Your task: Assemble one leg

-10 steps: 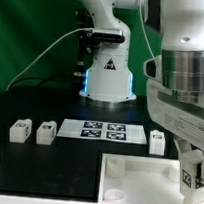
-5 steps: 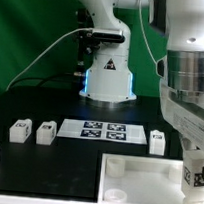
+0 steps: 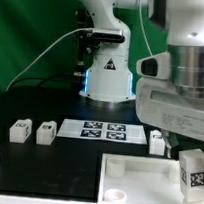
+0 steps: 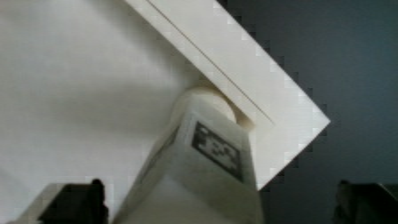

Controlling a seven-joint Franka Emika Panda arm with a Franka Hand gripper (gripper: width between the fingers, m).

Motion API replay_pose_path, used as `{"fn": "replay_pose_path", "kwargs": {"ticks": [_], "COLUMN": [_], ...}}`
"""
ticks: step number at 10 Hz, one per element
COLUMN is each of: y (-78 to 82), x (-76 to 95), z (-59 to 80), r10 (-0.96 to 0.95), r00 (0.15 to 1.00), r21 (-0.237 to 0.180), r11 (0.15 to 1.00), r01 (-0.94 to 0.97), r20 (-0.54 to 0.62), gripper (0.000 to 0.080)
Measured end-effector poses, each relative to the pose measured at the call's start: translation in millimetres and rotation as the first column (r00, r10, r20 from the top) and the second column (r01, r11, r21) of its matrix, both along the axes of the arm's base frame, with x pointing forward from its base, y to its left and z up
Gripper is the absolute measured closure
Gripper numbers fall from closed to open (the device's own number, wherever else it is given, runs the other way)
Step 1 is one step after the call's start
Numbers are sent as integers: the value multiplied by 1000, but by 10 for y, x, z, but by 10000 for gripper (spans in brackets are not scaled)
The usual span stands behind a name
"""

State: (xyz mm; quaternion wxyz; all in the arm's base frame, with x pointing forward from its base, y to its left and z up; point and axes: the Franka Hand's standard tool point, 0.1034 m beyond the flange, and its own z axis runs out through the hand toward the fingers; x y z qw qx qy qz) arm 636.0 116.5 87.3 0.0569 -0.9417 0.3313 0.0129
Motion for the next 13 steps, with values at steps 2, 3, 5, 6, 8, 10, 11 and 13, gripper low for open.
{"fn": "replay_pose_path", "kwargs": {"ticks": [2, 3, 5, 6, 8, 10, 11, 13], "y": [-11, -6, 11, 3, 11, -11, -23, -57], "x": [-1, -2, 12, 13, 11, 10, 12, 12], "z": [-5, -5, 1, 0, 0, -4, -8, -20], "r10": [200, 302, 517, 515, 456, 283, 179, -122], "r00": [980, 953, 854, 855, 888, 958, 984, 993], "r21": [-5, -15, -47, -47, -39, -27, -17, 7], "r11": [980, 953, 856, 857, 890, 959, 984, 993], "r01": [-200, -301, -515, -513, -455, -283, -178, 122], "r20": [22, 32, 55, 55, 51, 35, 25, -9], "gripper": [150, 150, 150, 282, 422, 506, 506, 506]}}
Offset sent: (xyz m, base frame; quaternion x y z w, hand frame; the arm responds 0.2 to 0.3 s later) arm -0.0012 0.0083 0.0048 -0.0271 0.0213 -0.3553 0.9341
